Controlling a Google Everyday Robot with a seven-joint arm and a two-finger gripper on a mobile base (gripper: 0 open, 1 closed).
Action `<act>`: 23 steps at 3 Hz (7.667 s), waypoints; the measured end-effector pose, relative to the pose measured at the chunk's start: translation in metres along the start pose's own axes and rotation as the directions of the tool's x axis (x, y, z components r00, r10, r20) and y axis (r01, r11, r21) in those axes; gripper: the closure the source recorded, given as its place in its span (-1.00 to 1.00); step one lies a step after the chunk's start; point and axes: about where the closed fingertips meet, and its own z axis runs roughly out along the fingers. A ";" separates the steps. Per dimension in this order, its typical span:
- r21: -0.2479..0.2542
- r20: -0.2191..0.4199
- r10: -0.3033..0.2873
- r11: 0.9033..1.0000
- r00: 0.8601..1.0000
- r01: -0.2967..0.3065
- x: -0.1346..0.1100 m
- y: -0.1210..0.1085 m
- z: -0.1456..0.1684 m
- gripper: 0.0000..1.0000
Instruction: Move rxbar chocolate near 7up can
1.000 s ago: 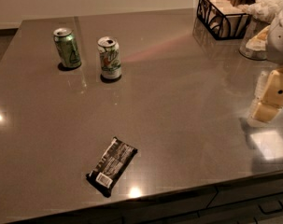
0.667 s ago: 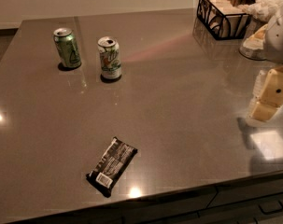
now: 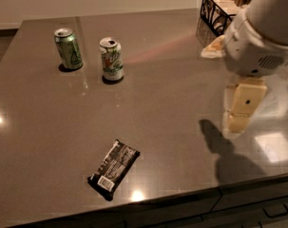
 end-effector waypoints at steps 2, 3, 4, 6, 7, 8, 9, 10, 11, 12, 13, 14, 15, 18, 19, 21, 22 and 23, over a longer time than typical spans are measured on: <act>-0.105 0.035 -0.295 0.949 0.955 0.298 -0.062 0.024 0.046 -1.00; -0.145 0.070 -0.412 0.897 0.909 0.418 -0.089 0.045 0.067 -1.00; -0.158 0.122 -0.505 0.840 0.854 0.519 -0.117 0.070 0.080 -1.00; -0.158 0.194 -0.613 0.751 0.766 0.641 -0.164 0.104 0.101 -1.00; -0.163 0.201 -0.633 0.731 0.748 0.663 -0.179 0.107 0.117 -1.00; -0.193 0.170 -0.645 0.720 0.745 0.667 -0.182 0.104 0.136 -1.00; -0.223 0.139 -0.649 0.716 0.748 0.662 -0.175 0.098 0.148 -0.70; -0.241 0.122 -0.638 0.725 0.761 0.646 -0.165 0.090 0.150 -0.22; -0.246 0.118 -0.605 0.750 0.787 0.614 -0.158 0.077 0.142 0.24; -0.237 0.106 -0.550 0.795 0.828 0.559 -0.148 0.060 0.136 0.70; -0.207 0.077 -0.468 0.856 0.881 0.473 -0.137 0.034 0.129 1.00; -0.167 0.043 -0.379 0.909 0.924 0.381 -0.129 0.005 0.121 1.00; -0.116 0.020 -0.280 0.953 0.960 0.280 -0.117 -0.020 0.110 1.00; -0.042 0.001 -0.101 0.994 0.995 0.101 -0.098 -0.058 0.108 1.00; -0.001 0.007 0.009 1.000 1.000 -0.009 -0.088 -0.090 0.114 1.00; 0.020 0.031 0.141 0.990 0.990 -0.142 -0.082 -0.145 0.142 1.00; 0.014 0.036 0.174 0.984 0.984 -0.175 -0.082 -0.162 0.153 0.74; -0.001 0.040 0.189 0.982 0.981 -0.190 -0.085 -0.174 0.162 0.25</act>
Offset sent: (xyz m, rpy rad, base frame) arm -0.0301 0.1042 -0.0679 -0.0944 0.1077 0.4920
